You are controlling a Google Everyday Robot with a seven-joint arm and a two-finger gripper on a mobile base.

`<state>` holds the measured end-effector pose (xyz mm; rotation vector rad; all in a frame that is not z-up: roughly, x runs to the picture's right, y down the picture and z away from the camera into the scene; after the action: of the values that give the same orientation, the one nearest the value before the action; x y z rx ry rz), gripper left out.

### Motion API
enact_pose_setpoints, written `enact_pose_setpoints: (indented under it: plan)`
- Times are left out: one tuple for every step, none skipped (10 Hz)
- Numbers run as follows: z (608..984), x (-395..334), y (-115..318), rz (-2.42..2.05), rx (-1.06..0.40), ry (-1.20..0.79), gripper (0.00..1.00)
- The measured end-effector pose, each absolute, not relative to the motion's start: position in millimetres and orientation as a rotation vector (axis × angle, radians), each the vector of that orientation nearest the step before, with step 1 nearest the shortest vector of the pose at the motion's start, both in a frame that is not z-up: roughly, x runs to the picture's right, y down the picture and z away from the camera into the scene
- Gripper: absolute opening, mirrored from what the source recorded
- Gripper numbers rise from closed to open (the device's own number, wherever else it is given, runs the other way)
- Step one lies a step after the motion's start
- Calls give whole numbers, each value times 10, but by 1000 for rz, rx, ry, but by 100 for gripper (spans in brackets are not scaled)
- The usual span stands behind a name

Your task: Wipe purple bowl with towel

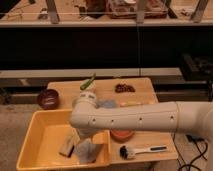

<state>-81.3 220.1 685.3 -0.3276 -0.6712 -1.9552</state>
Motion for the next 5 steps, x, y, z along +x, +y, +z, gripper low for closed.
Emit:
enact_pose_setpoints:
  plan:
    - [6876, -841, 2235, -1954, -327, -680, 80]
    - [6931, -859, 2294, -1948, -331, -692, 80]
    - [7009, -877, 2361, -1943, -333, -703, 80]
    - [7104, -896, 2440, -1935, -338, -712, 80]
    - [7229, -927, 2547, -1928, -349, -721, 80]
